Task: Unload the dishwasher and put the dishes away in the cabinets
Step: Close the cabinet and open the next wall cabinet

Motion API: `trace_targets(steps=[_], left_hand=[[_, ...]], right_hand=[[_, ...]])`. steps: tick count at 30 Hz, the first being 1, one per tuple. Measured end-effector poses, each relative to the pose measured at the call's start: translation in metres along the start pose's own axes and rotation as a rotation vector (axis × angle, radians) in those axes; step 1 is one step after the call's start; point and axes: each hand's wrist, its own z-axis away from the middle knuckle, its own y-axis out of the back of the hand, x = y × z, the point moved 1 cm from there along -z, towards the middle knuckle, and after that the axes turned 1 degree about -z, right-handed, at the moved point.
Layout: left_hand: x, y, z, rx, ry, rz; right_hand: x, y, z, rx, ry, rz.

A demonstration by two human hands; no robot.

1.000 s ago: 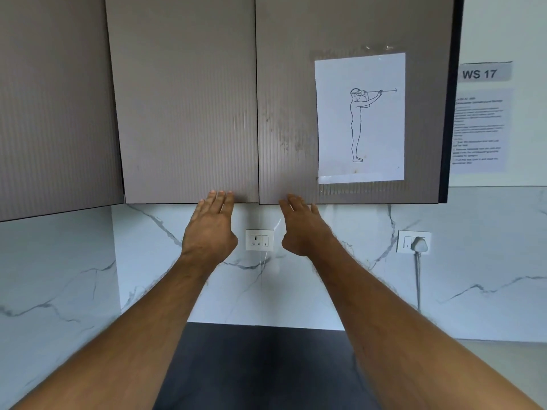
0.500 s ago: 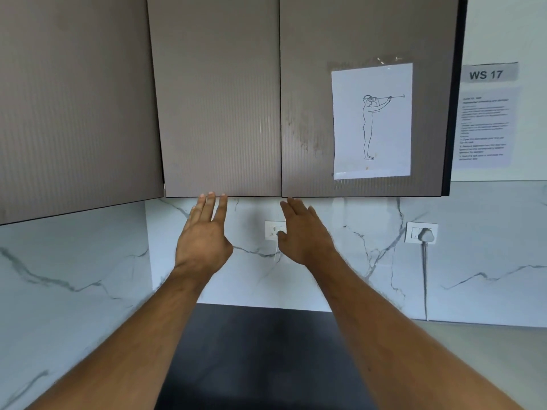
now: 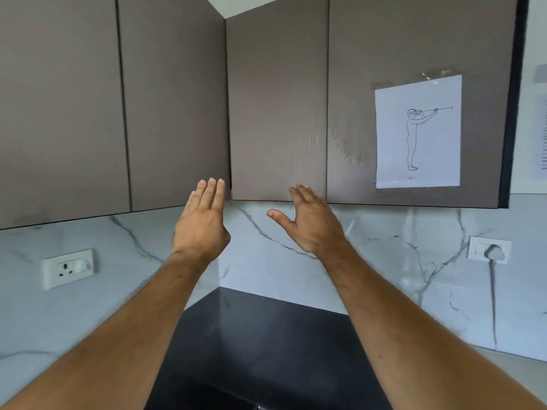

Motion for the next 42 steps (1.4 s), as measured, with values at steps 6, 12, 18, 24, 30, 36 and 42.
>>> trace_targets(steps=[6,12,18,24,30,36,42], left_hand=[[-0.033,0.059,0.04,0.029,0.063,-0.204],[-0.086,0.132,0.081,0.052,0.185,-0.33],[-0.137,0.209,0.122,0.053,0.258,-0.517],[-0.179,0.267,0.163,0.035,0.271,-0.669],[-0.229,0.316,0.184,0.098,0.413,-0.666],[-0.288,0.344,0.195,0.074,0.437,-0.665],[-0.328,0.349,0.191,0.102,0.382,-0.618]], right_hand=[[-0.051,0.002,0.002,0.016,0.115,-0.094],[-0.132,-0.012,0.005,-0.022,0.233,-0.225],[-0.228,-0.016,0.014,-0.024,0.365,-0.372],[-0.325,-0.017,0.022,-0.026,0.448,-0.524],[-0.428,-0.012,0.036,-0.028,0.47,-0.596],[-0.514,-0.019,0.036,-0.022,0.549,-0.596],[-0.573,-0.031,0.035,-0.003,0.626,-0.529]])
